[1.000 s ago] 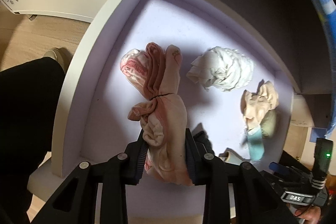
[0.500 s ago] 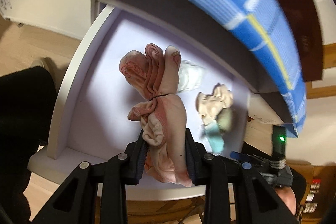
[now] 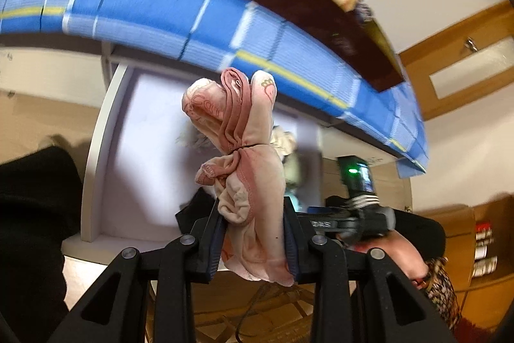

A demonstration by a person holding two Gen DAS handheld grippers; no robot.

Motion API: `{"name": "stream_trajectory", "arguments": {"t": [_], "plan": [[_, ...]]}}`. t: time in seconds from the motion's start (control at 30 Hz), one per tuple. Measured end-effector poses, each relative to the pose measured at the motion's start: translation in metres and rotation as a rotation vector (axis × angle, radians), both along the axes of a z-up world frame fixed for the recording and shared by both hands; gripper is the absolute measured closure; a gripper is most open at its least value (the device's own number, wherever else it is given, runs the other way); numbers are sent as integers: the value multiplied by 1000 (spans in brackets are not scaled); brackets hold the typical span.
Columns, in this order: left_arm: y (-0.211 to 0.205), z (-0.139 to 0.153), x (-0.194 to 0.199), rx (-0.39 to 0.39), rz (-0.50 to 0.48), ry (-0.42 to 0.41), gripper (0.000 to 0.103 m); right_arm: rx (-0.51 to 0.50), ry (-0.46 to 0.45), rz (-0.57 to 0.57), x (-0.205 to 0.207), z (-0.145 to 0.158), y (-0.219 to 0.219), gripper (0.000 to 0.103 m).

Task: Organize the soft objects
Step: 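Lift the pink sock bundle with the left gripper toward the gold box, then lower the pink sock bundle into the gold box and open the left gripper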

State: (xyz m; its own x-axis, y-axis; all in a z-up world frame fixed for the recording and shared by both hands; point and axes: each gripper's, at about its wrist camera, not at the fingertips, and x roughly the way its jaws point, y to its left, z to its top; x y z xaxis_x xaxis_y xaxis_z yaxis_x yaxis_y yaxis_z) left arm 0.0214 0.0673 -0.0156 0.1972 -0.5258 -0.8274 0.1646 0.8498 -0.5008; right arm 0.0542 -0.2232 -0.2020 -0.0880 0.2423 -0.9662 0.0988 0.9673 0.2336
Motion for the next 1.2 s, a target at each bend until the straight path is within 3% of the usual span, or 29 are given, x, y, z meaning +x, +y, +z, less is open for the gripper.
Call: {"name": "stream_trajectory", "arguments": {"t": [0.37,0.63,0.87,1.2], "plan": [[-27,85,8,-124,-64,-149,71,-35,36,32,0,-14,6,14],[-56,121,66,-129,-48,-194,71,-6,25,26,1,-9,11,14],[-73,131,133,-43,8,-213,71,29,19,18,5,-2,15,14],[-103,107,209,140,20,-197,71,81,14,12,3,-4,19,14]]}}
